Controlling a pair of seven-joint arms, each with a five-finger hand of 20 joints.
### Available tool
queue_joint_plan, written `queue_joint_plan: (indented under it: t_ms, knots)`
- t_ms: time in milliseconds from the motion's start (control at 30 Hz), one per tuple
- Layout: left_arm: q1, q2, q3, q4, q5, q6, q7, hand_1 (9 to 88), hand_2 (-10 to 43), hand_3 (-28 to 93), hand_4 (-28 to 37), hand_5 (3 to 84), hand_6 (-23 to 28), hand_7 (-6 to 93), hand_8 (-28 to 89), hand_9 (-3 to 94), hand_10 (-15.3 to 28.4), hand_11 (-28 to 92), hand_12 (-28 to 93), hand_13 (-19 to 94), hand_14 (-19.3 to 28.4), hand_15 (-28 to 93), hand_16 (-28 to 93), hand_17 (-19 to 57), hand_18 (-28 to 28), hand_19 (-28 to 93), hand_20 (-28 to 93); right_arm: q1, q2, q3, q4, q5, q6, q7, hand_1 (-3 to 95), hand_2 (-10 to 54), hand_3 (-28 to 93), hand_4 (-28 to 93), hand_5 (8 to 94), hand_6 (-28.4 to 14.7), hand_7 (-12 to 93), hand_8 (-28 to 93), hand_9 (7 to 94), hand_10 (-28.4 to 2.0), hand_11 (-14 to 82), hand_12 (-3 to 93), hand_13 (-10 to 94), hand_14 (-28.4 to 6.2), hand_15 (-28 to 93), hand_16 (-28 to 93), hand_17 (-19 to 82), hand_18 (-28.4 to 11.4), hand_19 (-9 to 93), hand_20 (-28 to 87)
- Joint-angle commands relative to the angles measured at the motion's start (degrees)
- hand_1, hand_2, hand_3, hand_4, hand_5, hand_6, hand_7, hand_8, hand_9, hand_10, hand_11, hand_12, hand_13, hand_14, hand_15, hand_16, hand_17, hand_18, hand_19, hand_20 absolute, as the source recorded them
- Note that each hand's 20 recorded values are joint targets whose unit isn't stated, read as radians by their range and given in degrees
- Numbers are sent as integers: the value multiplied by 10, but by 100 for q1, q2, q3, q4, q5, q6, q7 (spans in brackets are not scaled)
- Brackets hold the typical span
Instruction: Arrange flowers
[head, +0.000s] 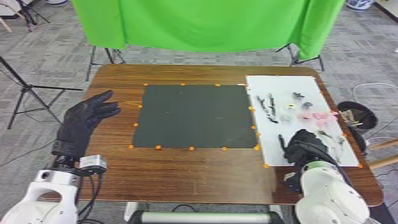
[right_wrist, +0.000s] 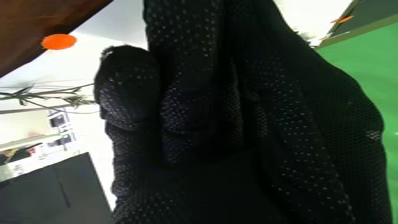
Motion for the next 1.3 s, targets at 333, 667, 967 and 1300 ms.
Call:
queue_joint_plan:
  t_ms: [333,667,967,1300]
  knots:
    - [57,-83,-49,-69,38,-271,-274,177,-6,659,-283,466,29,87,-57,461,145,164,114,392,188,222,-18,100,109,59,184,-403,13,-631,728,-98,108,3,596,-95,610,-1,745,-38,284,228,894,-98,180,515,937,-9,473,328,712,-46,798,447]
    - [20,-88,-91,-58,20,-284,-314,186,-10,659,-283,457,32,80,-54,447,142,160,115,383,188,213,-13,98,109,56,181,-390,203,-710,751,-281,798,-277,571,-95,623,104,707,-45,466,146,870,-111,233,592,909,-15,578,354,687,-76,870,512]
    - [17,-42,-85,-63,5,-284,-322,189,-14,660,-283,455,32,80,-54,444,142,159,116,380,188,210,-10,96,110,57,181,-196,482,-369,196,-358,1404,-521,572,-95,626,129,696,-46,523,124,857,-113,269,610,897,-17,625,345,681,-87,916,502]
    - [-37,157,-107,-12,-48,-315,-387,193,-15,658,-283,452,32,79,-54,442,142,158,116,379,188,209,-9,96,110,58,180,172,666,-269,-187,-133,1779,-687,573,-95,621,143,696,-46,536,113,857,-114,277,615,897,-18,637,341,684,-87,928,488]
